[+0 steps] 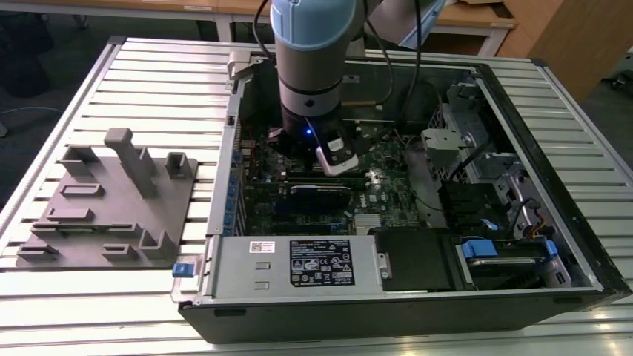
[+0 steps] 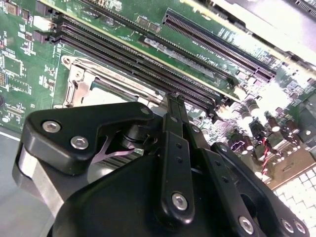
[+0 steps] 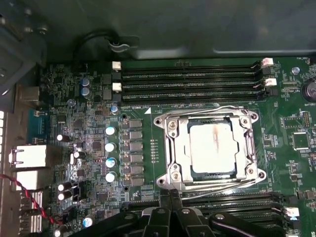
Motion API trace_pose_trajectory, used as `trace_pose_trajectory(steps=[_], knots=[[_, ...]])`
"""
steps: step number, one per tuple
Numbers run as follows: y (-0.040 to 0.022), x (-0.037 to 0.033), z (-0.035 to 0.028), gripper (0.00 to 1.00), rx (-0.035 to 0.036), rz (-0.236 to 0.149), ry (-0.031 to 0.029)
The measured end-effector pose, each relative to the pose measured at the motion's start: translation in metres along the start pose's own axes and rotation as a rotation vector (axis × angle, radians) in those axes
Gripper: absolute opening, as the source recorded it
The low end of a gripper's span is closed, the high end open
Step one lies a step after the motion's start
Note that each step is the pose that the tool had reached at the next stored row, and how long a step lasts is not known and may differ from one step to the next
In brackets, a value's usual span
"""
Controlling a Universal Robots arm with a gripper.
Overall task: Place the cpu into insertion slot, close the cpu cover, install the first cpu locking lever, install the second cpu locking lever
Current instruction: 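Install the second cpu locking lever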
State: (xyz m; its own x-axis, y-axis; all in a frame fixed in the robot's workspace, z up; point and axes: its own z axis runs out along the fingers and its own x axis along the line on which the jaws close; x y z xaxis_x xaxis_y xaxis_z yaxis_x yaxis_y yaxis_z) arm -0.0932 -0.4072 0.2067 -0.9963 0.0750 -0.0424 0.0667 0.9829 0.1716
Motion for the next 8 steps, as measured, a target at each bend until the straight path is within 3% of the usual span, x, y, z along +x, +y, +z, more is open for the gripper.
trace_pose_trajectory(steps=[8], knots=[[-0.0013,0.0009,0.0056,0.10,-0.0058,0.000,0.0005]])
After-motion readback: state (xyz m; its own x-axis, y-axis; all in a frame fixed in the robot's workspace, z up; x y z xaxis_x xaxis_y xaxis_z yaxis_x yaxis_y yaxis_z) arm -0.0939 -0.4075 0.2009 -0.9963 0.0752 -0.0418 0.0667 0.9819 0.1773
